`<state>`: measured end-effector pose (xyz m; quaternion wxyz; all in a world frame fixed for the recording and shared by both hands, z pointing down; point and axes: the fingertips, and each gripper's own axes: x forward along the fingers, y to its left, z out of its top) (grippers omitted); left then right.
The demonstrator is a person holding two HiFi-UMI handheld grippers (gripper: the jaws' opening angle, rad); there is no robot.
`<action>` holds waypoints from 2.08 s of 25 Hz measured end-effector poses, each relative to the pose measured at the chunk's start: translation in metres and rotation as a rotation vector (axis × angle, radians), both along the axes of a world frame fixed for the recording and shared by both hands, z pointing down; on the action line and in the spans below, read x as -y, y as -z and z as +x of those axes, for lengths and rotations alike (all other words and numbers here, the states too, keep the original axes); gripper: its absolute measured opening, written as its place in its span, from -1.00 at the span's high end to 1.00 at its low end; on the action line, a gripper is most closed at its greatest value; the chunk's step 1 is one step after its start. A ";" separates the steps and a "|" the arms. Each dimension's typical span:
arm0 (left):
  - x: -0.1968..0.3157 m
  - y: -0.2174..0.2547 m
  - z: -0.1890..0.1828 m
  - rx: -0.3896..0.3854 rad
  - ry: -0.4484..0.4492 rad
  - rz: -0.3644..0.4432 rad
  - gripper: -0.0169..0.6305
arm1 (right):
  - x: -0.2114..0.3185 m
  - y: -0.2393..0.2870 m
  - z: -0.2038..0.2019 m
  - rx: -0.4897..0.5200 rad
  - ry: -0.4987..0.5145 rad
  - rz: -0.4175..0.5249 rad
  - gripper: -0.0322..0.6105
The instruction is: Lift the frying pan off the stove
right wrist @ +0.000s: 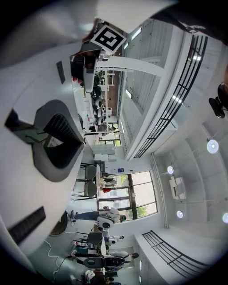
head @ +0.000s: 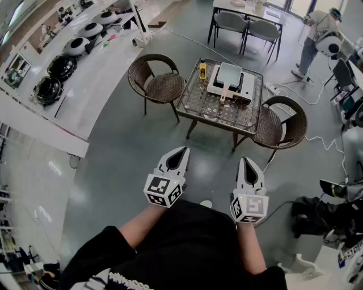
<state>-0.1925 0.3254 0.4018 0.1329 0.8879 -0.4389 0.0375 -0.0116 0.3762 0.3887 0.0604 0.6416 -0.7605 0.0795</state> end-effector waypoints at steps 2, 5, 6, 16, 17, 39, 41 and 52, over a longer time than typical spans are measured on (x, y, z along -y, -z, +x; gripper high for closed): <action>-0.004 -0.003 0.007 0.002 0.004 -0.001 0.91 | -0.005 -0.004 0.006 -0.008 0.006 -0.005 0.81; -0.011 -0.006 0.016 0.008 0.007 -0.005 0.91 | -0.013 -0.004 0.011 -0.038 0.017 0.003 0.81; -0.014 -0.005 0.018 0.010 0.006 -0.007 0.91 | -0.016 -0.003 0.011 -0.069 0.023 0.010 0.81; -0.034 -0.013 0.040 0.038 -0.005 -0.021 0.91 | -0.036 -0.017 0.018 0.016 0.044 0.011 0.81; -0.033 -0.015 0.041 0.039 -0.004 -0.024 0.91 | -0.035 -0.019 0.020 0.017 0.041 0.008 0.81; 0.092 -0.024 0.072 0.042 -0.086 -0.002 0.91 | 0.080 -0.048 0.045 -0.020 -0.031 -0.099 0.80; 0.117 -0.027 0.071 0.030 -0.084 -0.019 0.91 | 0.104 -0.050 0.042 -0.018 -0.030 -0.107 0.80; 0.226 -0.034 0.065 0.007 -0.151 -0.062 0.91 | 0.221 -0.048 0.034 -0.040 -0.080 -0.161 0.80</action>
